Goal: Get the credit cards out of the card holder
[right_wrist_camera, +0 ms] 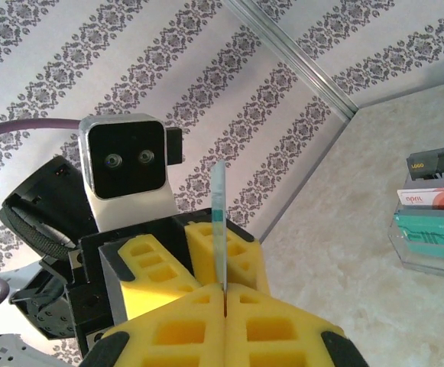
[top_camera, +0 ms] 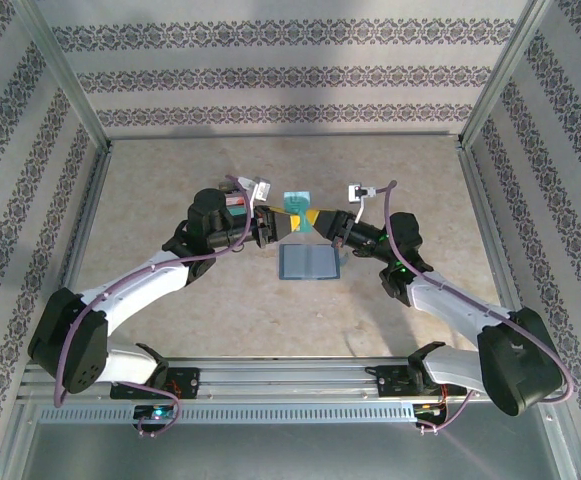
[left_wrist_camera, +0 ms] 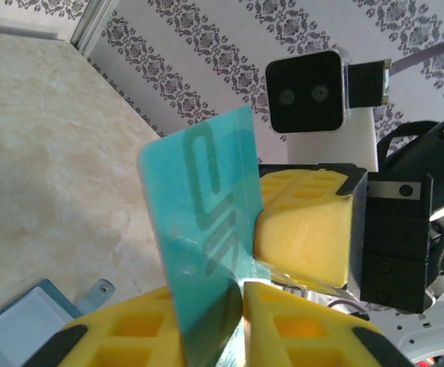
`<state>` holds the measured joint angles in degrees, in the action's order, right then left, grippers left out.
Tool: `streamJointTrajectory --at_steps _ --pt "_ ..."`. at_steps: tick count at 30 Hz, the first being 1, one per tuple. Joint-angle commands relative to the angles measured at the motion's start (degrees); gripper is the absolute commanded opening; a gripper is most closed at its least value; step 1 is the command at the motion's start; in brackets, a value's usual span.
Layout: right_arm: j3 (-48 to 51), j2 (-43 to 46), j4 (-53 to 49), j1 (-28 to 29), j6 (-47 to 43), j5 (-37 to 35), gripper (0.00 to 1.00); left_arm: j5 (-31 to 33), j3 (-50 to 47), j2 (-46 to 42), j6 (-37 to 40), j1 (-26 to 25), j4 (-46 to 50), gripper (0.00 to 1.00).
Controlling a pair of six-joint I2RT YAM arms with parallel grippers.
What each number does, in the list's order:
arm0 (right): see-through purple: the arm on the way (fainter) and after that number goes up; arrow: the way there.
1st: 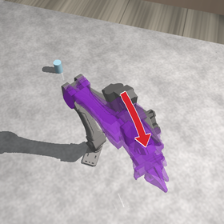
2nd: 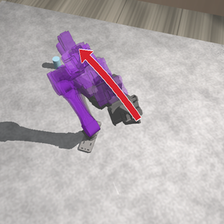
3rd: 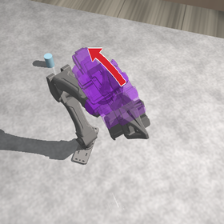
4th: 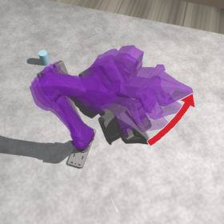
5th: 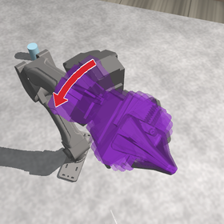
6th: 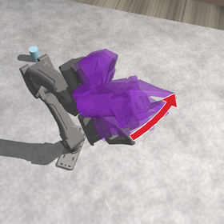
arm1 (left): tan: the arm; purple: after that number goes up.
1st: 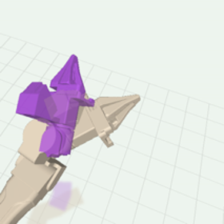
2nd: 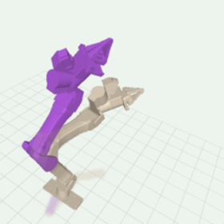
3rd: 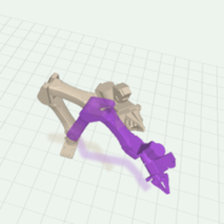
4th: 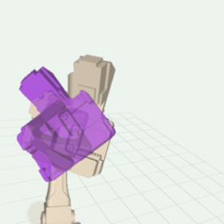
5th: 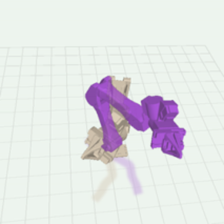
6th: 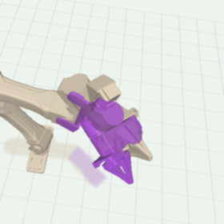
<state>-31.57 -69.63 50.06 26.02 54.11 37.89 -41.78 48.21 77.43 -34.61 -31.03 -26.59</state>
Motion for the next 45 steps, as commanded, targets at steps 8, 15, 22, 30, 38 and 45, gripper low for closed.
streamJointTrajectory --at_steps 8,15,22,30,38,45 --pt "0.32 0.15 1.11 -0.78 -1.28 2.98 0.24 -1.51 1.7 -3.97 8.35 -0.38 5.78 0.0" --pt "2.39 5.5 -12.06 -3.38 -7.91 1.85 0.39 -0.62 10.95 -4.01 28.06 -0.39 34.82 0.0" --pt "3.23 11.58 -23.0 -3.63 -13.05 -1.93 0.47 7.3 20.91 -0.49 45.01 -0.26 57.75 0.0" --pt "4.04 17.8 -30.26 -3.61 -16.04 -7.48 0.55 10.5 28.68 7.26 55.78 2.87 68.0 0.0" --pt "5.24 21.1 -34.32 -3.61 -16.36 -11.22 0.91 11.38 34.78 11.94 67.32 6.29 72.46 0.0" --pt "3.75 21.12 -40.97 -3.61 -17.41 -17.2 0.98 13.94 40.45 17.98 78.34 10.71 77.33 0.0"
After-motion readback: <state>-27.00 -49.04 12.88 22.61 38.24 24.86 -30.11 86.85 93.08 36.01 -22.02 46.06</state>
